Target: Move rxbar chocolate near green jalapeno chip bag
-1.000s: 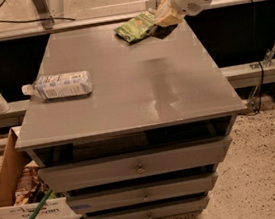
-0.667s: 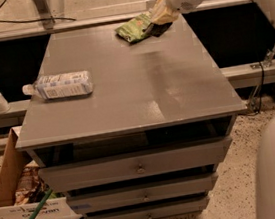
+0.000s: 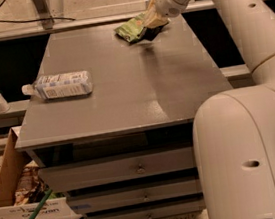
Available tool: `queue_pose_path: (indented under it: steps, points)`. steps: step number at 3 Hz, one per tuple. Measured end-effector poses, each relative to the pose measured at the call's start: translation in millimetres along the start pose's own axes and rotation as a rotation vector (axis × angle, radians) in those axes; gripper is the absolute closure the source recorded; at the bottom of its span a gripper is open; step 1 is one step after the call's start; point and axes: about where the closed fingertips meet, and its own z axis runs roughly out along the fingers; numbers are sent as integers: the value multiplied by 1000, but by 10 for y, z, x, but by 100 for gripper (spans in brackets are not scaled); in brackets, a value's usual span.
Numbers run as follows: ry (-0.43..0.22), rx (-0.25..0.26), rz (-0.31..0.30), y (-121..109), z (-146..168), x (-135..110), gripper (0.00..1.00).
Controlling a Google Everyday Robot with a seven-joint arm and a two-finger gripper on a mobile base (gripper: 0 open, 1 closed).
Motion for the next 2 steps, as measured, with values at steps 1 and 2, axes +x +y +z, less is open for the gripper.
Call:
queue_pose_path:
  steps: [1,2]
  points:
    - [0,-26,4,6,286,81,100]
    - [23,-77,-12,111,478,139,84]
